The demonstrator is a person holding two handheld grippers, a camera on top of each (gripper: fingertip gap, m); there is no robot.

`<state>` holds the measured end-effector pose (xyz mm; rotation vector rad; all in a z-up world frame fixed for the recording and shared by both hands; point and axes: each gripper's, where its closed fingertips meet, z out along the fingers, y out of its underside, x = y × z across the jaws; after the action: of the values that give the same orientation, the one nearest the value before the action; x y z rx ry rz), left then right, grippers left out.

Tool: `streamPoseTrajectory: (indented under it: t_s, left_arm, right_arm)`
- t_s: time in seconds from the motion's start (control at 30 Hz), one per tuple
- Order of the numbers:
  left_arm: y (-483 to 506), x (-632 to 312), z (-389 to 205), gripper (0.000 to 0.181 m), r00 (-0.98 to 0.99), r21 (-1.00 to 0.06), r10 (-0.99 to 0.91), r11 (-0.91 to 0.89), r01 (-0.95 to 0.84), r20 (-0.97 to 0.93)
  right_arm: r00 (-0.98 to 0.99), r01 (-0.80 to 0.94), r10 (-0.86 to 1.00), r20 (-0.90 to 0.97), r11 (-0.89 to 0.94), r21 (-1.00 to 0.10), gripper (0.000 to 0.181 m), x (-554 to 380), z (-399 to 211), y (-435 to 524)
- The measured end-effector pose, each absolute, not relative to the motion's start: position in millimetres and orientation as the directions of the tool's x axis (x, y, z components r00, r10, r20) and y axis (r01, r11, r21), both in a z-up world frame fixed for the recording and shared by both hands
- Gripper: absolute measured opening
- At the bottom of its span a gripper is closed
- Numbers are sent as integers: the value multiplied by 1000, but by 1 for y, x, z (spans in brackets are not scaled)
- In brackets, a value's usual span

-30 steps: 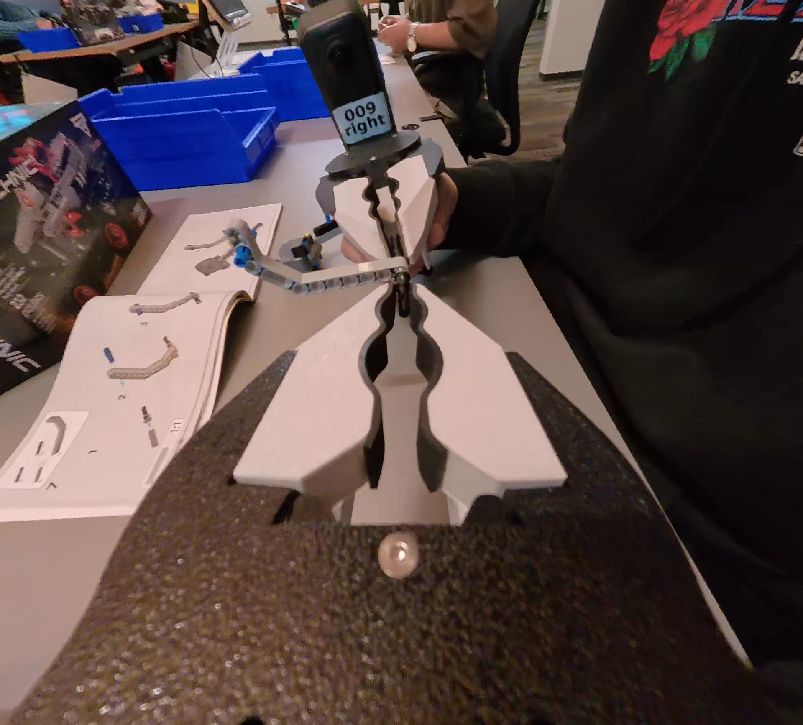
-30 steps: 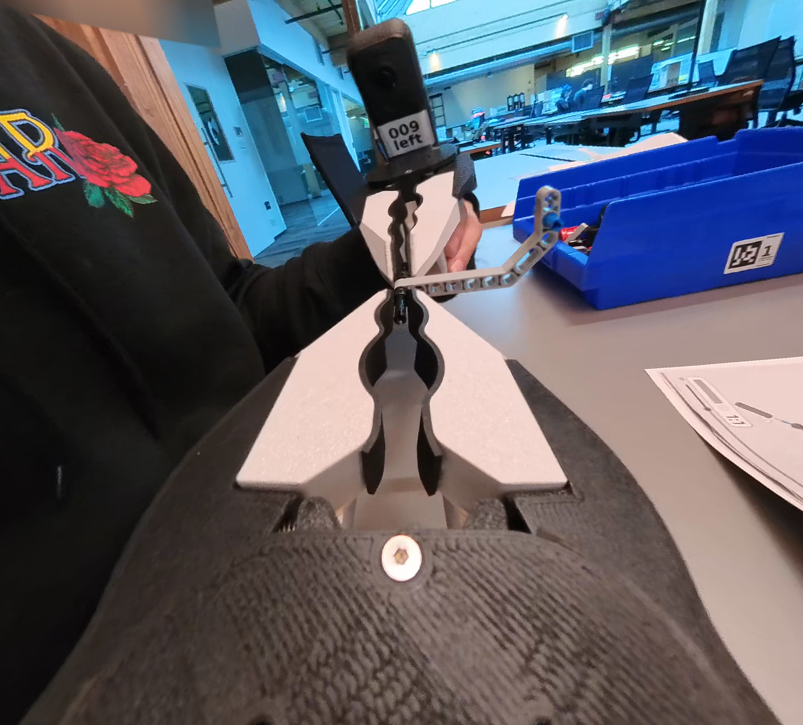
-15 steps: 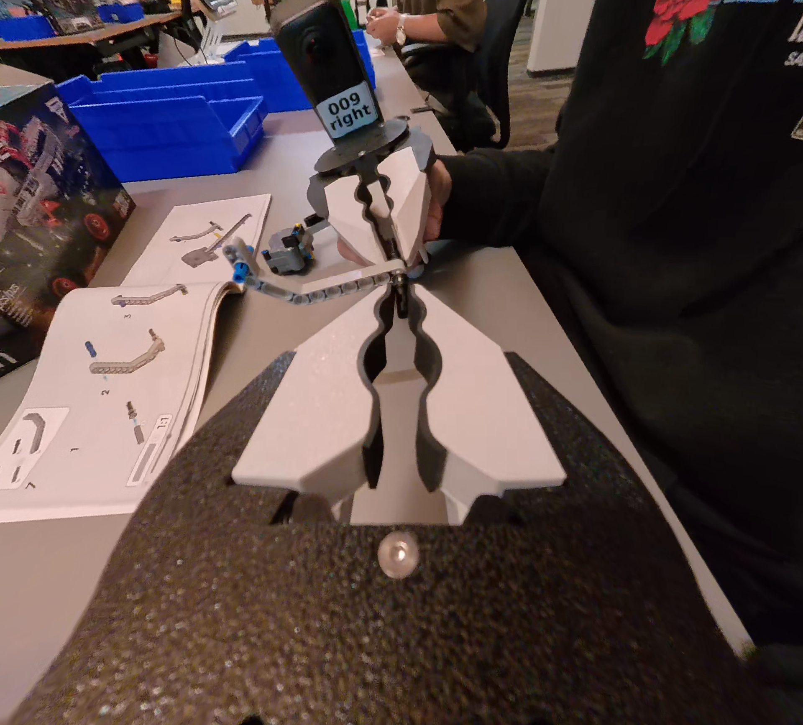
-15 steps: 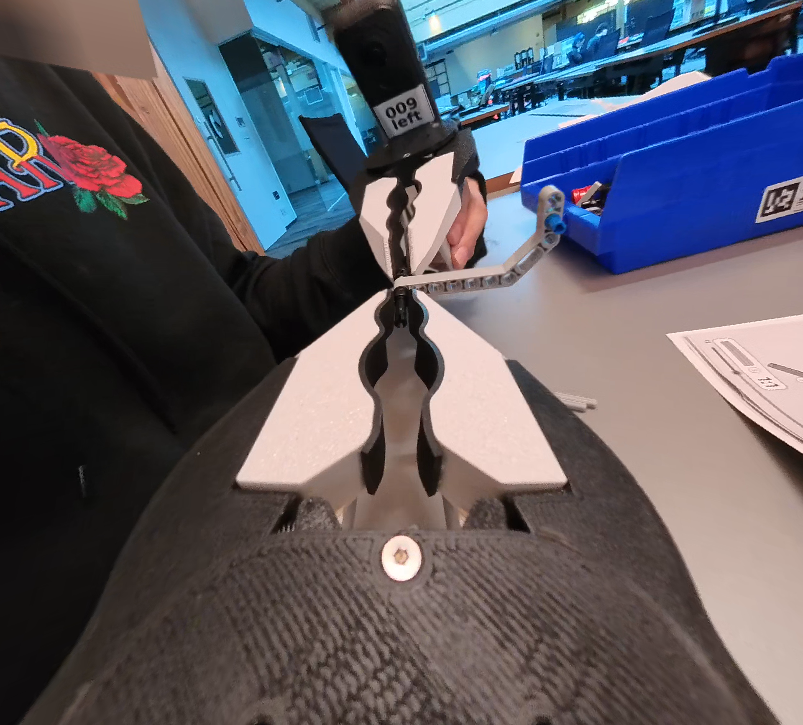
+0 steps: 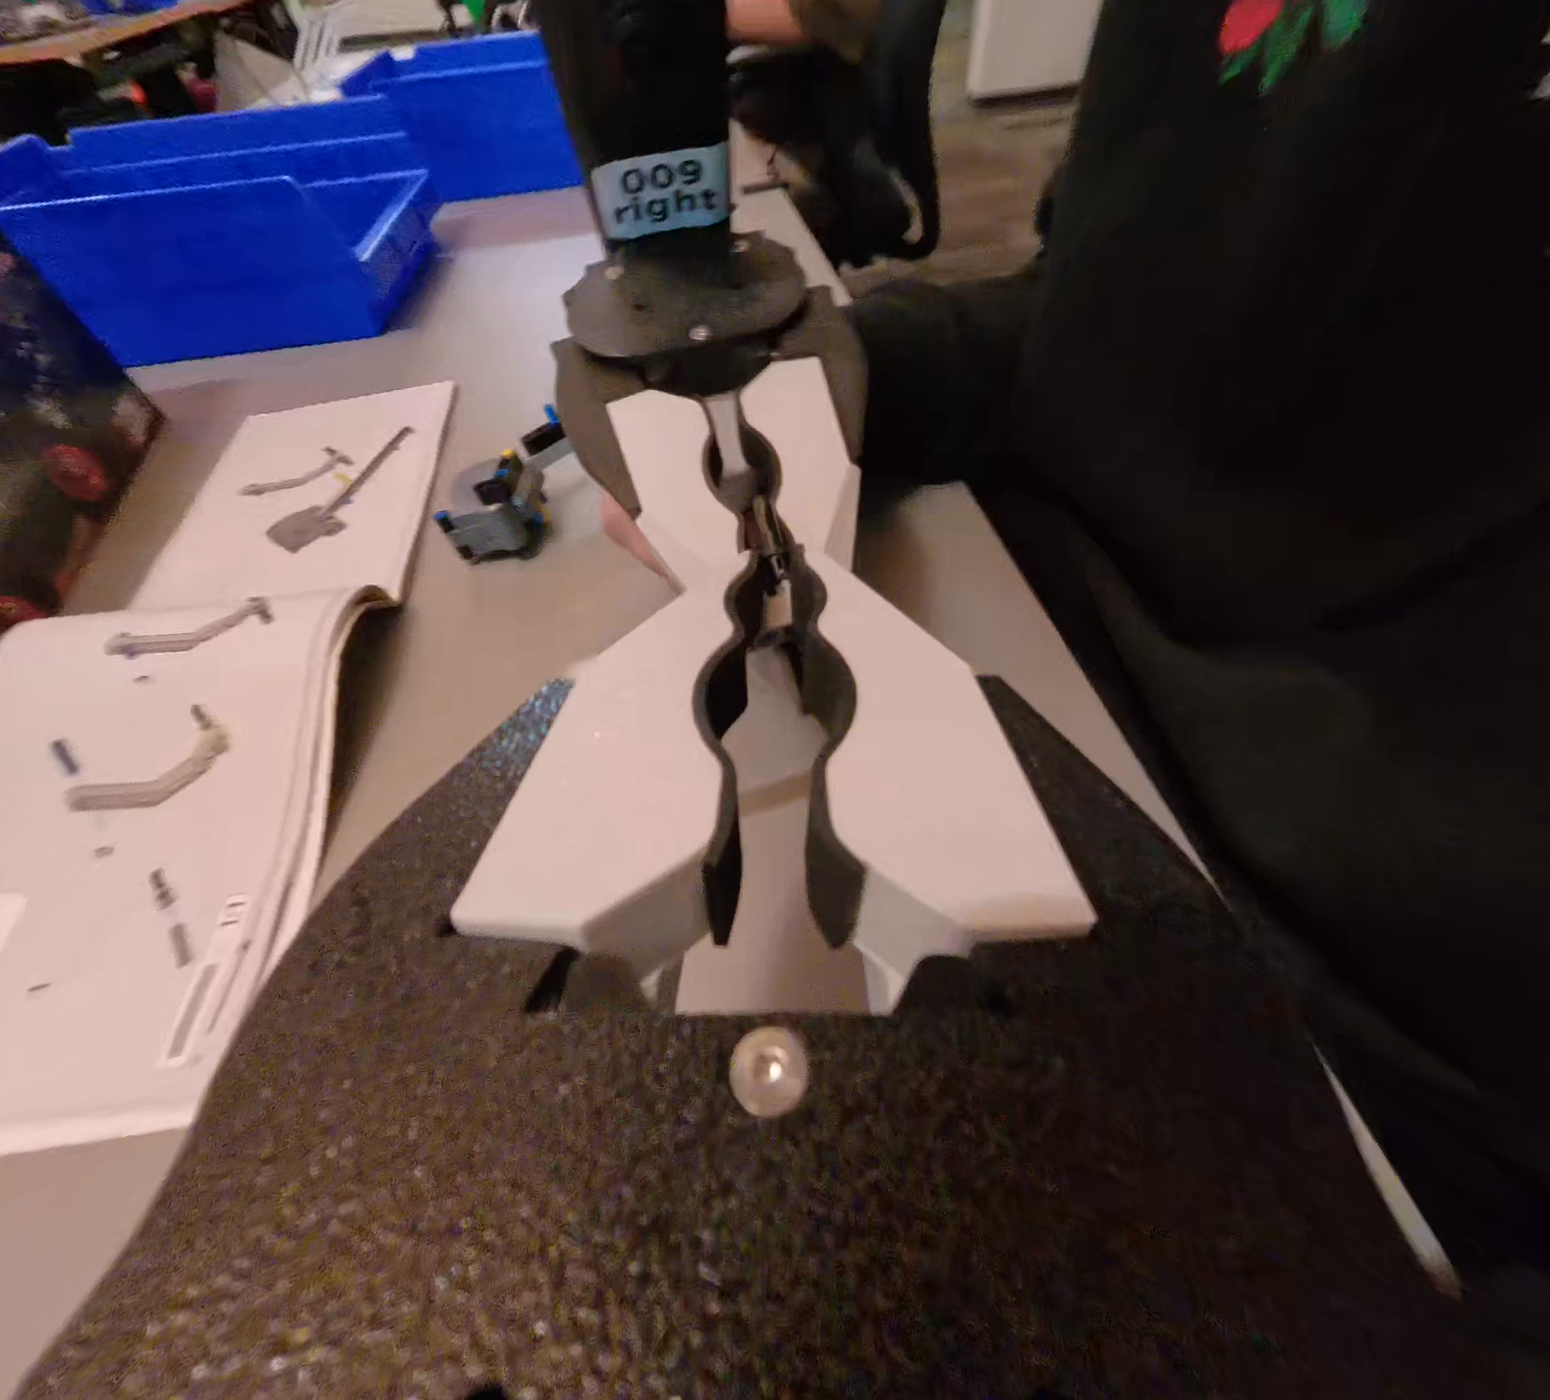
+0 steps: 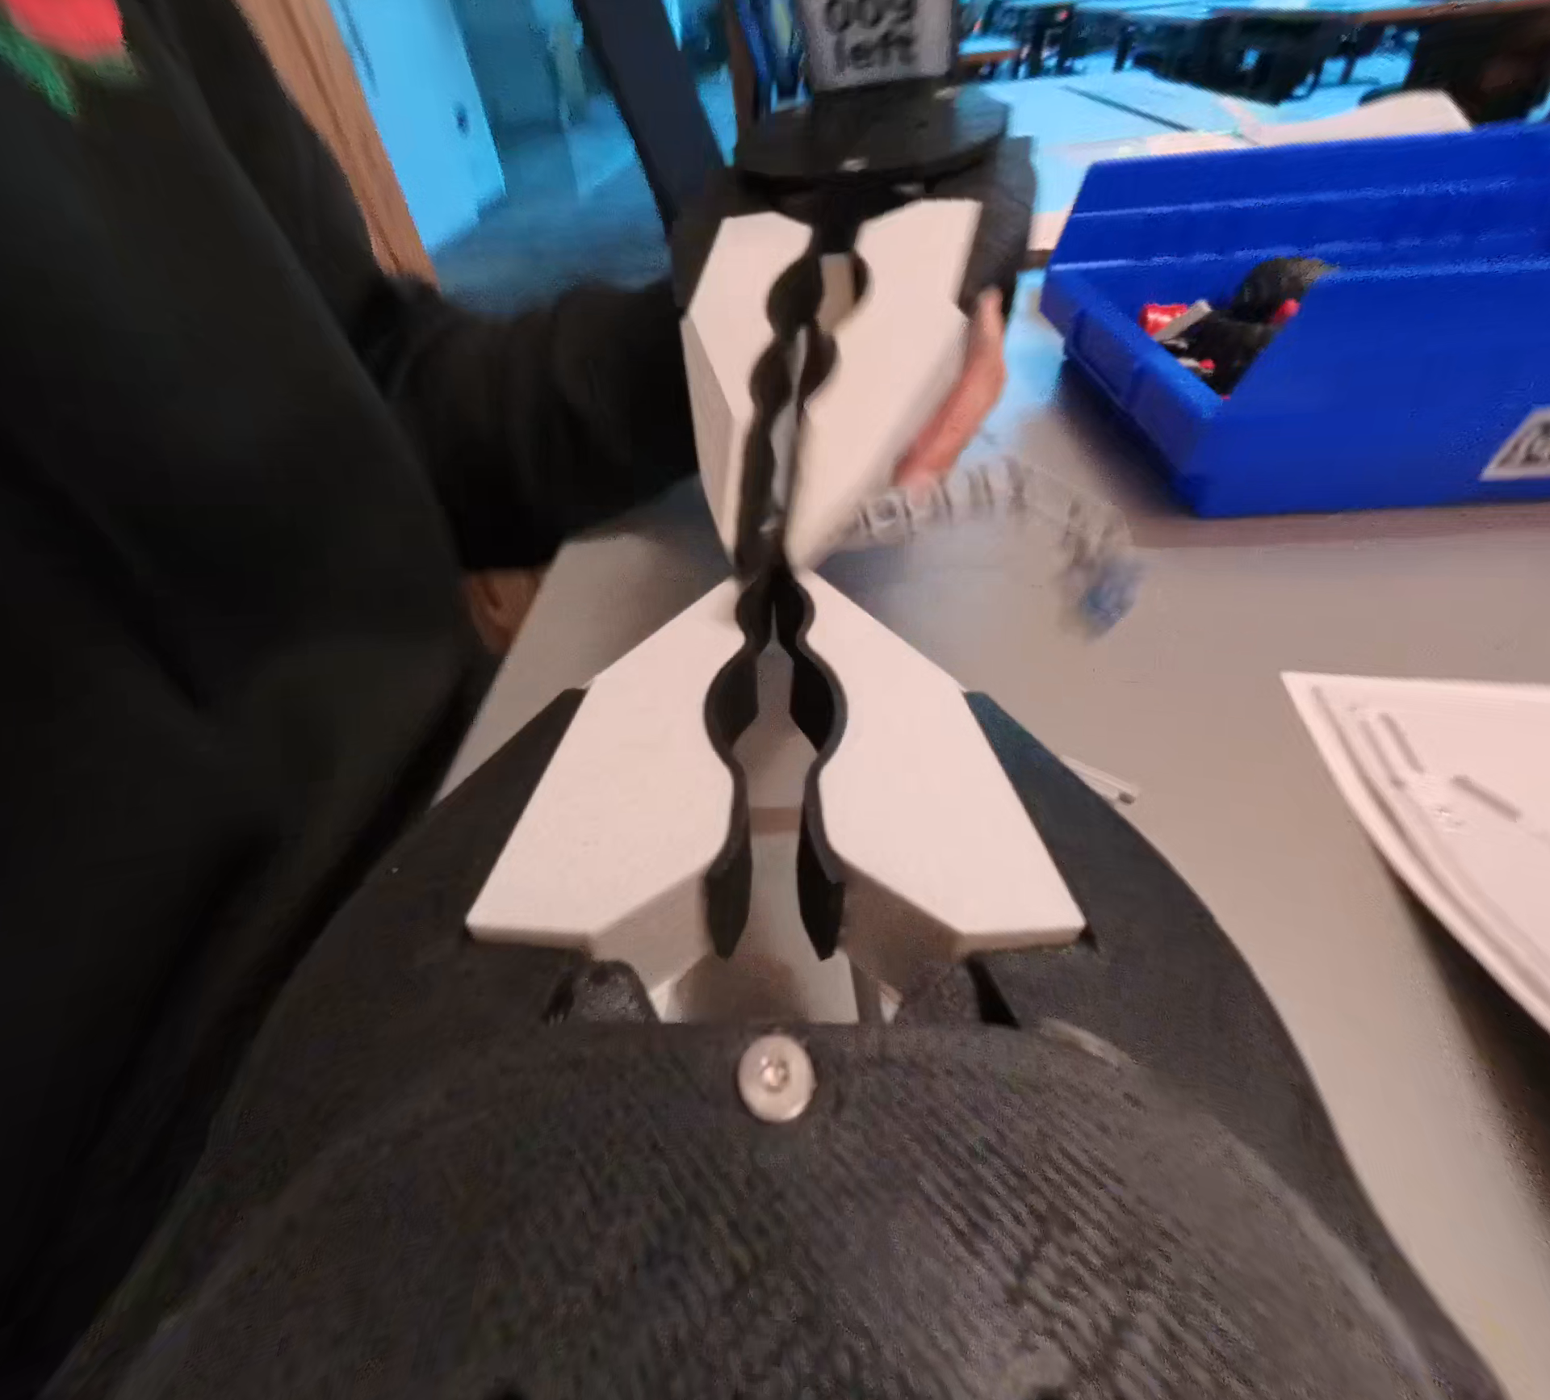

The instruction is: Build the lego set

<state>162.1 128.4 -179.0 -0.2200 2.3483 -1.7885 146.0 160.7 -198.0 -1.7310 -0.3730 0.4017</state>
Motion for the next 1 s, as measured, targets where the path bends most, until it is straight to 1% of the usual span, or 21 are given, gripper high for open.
streamPoseTrajectory:
  t_s: [0.03,0.07,0.1,0.13,0.17,0.3,0.4,0.5,0.57,0.63,0.73,0.8,0.9,1.0]
  left_arm:
    - [127,166,-179,3,-964,-959,-252,284,5,-80]
    - [130,168,-172,3,-957,-966,-277,260,17,-92]
    - [135,169,-168,3,-953,-970,-289,243,16,-88]
    - [141,172,-171,3,-945,-966,-313,257,8,-92]
    - [147,176,-176,3,-937,-962,-335,274,5,-100]
    - [149,182,-178,3,-931,-970,-354,241,-1,-88]
    - [148,185,-176,3,-922,-972,-373,234,19,-108]
    - [150,193,-167,3,-901,-985,-422,173,24,-96]
    - [152,200,-157,3,-880,-995,-470,94,19,-61]
    - [151,208,-148,3,-864,-1000,-502,-5,-23,23]
    - [143,215,-136,3,-854,-987,-503,-140,-76,137]
    - [140,224,-137,3,-817,-982,-551,-161,-95,169]
    - [135,228,-137,3,-805,-977,-562,-192,-97,190]
    - [135,229,-138,4,-807,-969,-549,-222,-108,215]
  right_arm:
    - [901,84,433,-8,-193,-978,0,149,-202,161]
    - [917,24,397,-42,-160,-987,0,157,-194,161]
    - [905,-72,410,-112,-112,-991,0,161,-182,157]
    - [906,-104,403,-128,-80,-991,0,165,-176,154]
    - [924,-80,367,-106,-87,-993,0,170,-179,156]
    - [930,-30,359,-72,-121,-992,0,165,-186,163]
    - [937,-55,338,-89,-108,-993,0,171,-184,161]
    - [948,-113,291,-133,-84,-990,0,182,-180,161]
    - [956,-152,247,-156,-36,-988,0,191,-174,161]
    - [962,-181,208,-174,15,-983,11,199,-167,161]
    - [981,-122,154,-120,7,-992,24,202,-170,164]
    - [990,-68,124,-67,3,-998,28,203,-170,165]
    - [996,-46,71,-45,13,-999,23,209,-169,165]
    - [1000,-6,2,-6,29,-1000,11,219,-165,160]
